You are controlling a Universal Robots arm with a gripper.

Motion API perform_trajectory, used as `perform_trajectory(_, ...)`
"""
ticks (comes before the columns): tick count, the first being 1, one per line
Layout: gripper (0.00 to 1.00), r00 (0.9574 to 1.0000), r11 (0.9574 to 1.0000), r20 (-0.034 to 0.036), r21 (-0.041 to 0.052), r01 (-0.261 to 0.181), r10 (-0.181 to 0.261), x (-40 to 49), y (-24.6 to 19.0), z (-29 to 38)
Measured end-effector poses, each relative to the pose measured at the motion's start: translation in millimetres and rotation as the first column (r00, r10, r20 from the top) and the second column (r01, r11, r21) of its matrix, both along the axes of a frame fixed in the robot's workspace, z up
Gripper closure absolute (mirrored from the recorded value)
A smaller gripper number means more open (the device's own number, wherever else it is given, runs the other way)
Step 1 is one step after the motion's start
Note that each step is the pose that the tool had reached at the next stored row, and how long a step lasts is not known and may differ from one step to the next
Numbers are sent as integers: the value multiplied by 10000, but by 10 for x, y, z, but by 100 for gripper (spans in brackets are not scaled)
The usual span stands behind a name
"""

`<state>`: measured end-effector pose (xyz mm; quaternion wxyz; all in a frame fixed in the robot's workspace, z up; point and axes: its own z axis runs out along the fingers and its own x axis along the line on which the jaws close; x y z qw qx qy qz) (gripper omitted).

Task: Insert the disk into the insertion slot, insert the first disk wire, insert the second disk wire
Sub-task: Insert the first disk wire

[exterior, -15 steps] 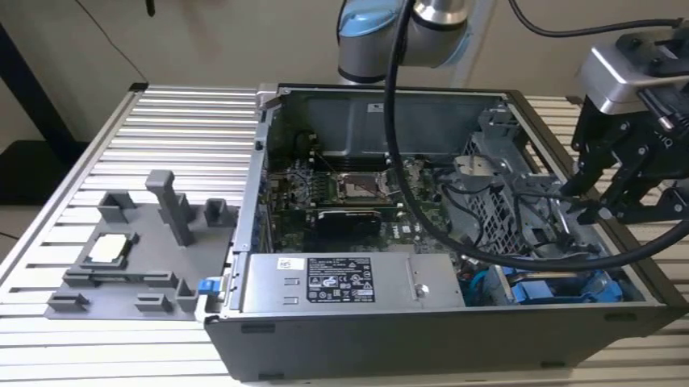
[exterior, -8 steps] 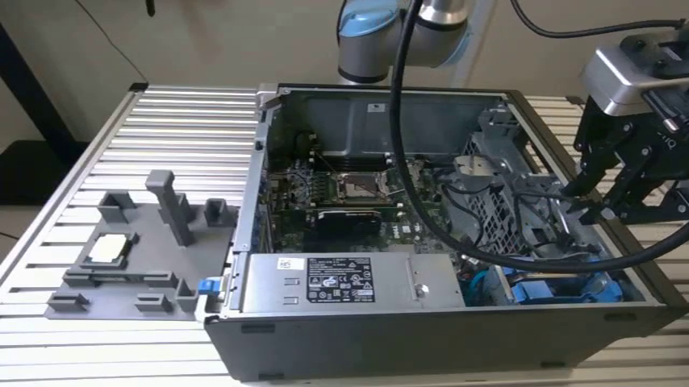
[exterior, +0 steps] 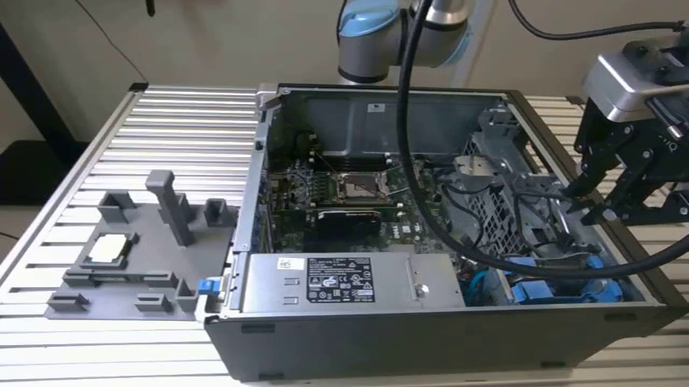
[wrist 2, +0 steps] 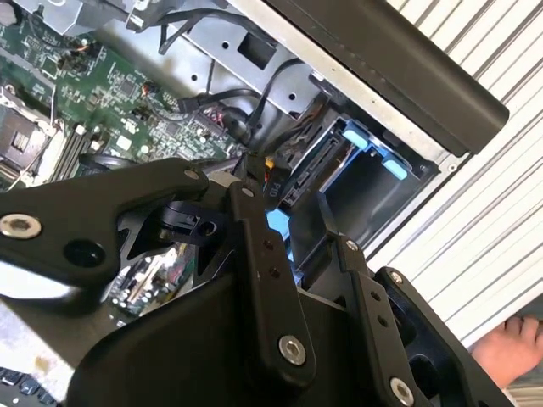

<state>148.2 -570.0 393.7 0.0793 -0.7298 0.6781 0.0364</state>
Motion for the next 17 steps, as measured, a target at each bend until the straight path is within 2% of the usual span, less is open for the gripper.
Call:
perform_trajectory(11,62,10000,10000,0,2,-41,41,14,0,-4)
perform_trajectory(13,75,10000,10000,0,2,-41,41,14,0,-5)
perform_trajectory(14,75,10000,10000,-1,2,-41,41,14,0,-6)
perform_trajectory(15,80,10000,10000,-1,2,-41,41,14,0,-6)
perform_trajectory(17,80,10000,10000,-1,2,-41,41,14,0,-6)
